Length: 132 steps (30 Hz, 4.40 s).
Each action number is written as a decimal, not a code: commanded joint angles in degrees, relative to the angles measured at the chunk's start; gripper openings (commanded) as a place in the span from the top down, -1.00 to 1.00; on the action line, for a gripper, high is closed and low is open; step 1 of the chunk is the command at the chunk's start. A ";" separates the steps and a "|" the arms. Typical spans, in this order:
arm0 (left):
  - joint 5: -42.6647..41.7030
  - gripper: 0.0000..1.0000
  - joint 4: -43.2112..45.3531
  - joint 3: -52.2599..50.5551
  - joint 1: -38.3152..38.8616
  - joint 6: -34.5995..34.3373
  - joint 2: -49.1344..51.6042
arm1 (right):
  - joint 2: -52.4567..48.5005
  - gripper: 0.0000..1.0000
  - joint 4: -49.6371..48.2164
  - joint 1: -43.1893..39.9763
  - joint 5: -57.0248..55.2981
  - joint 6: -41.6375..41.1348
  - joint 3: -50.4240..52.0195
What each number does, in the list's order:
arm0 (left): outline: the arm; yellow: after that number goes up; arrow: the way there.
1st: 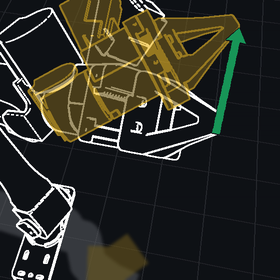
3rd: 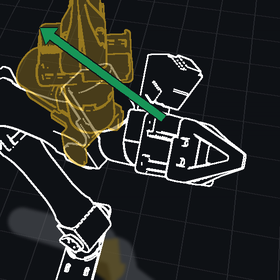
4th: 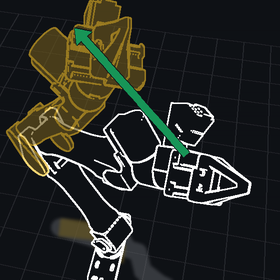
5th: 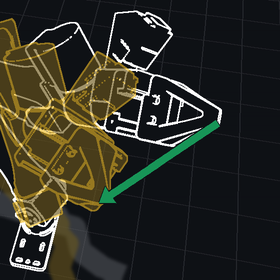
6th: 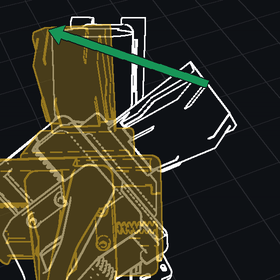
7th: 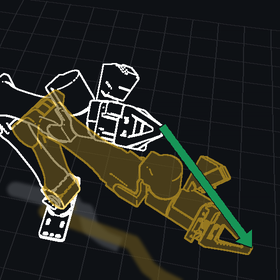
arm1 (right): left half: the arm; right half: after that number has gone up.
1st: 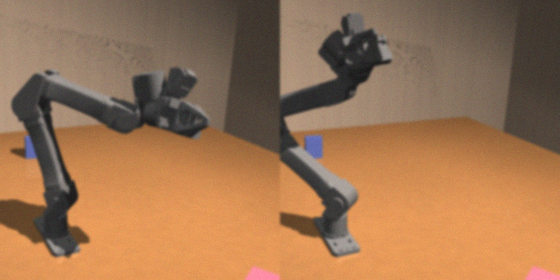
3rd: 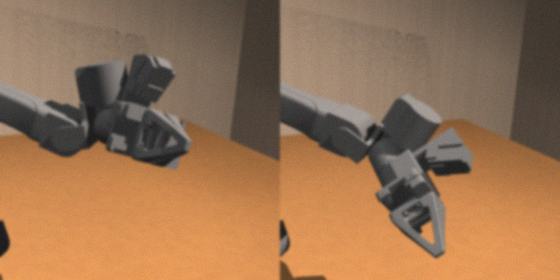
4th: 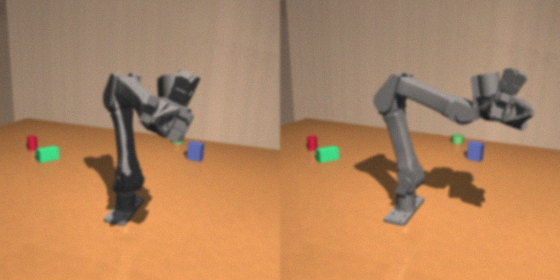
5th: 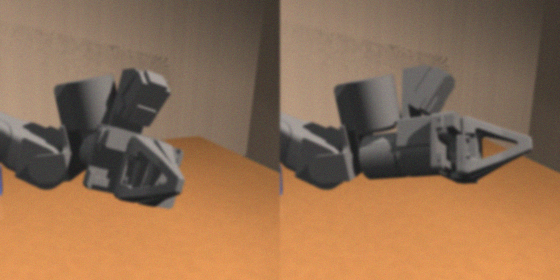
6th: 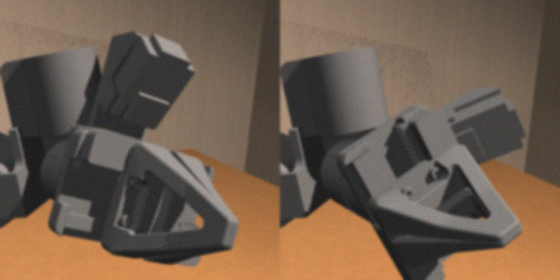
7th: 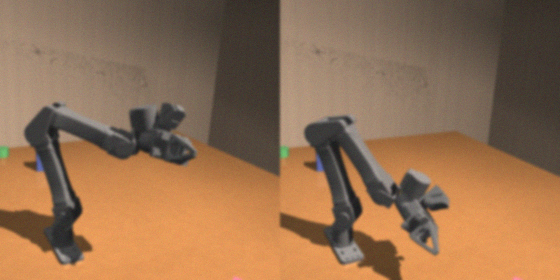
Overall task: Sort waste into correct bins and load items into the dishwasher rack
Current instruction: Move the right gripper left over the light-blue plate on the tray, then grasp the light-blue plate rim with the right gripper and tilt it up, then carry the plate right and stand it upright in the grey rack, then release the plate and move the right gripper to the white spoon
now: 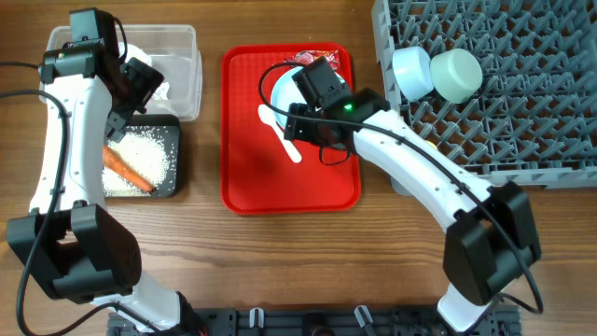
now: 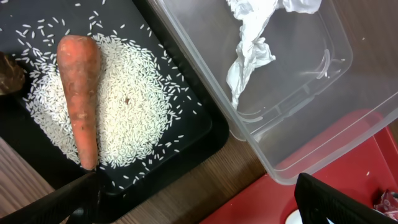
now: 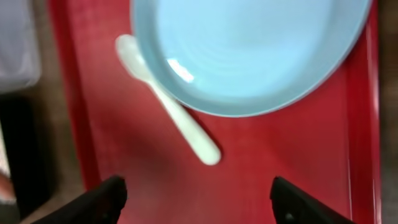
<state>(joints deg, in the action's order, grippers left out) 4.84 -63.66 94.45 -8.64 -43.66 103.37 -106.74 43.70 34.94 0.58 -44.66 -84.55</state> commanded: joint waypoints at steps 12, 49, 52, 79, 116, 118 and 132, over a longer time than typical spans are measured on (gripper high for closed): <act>0.59 -1.00 -0.07 0.07 0.07 -0.72 -1.57 | -10.01 -0.25 -2.16 -2.27 -1.99 -15.54 0.48; 0.59 -1.00 -0.07 0.07 0.07 -0.72 -1.57 | -16.72 0.47 -6.95 -2.78 2.36 -16.39 0.90; 0.59 -1.00 -0.07 0.07 0.07 -0.72 -1.57 | -16.70 0.88 -8.79 -2.78 4.70 -12.26 0.90; 0.59 -1.00 -0.07 0.07 0.07 -0.72 -1.57 | 12.55 0.91 -12.81 -21.88 -15.72 18.36 -1.07; 0.59 -1.00 -0.07 0.07 0.07 -0.72 -1.57 | 3.39 0.91 -31.21 -44.57 -47.06 81.09 -1.03; 0.59 -1.00 -0.07 0.07 0.07 -0.72 -1.57 | 2.27 0.91 -31.06 -44.57 -47.06 81.11 -1.03; 0.59 -1.00 -0.07 0.07 0.07 -0.72 -1.57 | 0.68 -1.00 -31.76 -44.39 -47.87 78.71 -0.98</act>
<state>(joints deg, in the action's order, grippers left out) 4.84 -63.68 94.45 -8.64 -43.66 103.37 -105.45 12.80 -9.54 -45.52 36.07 -84.58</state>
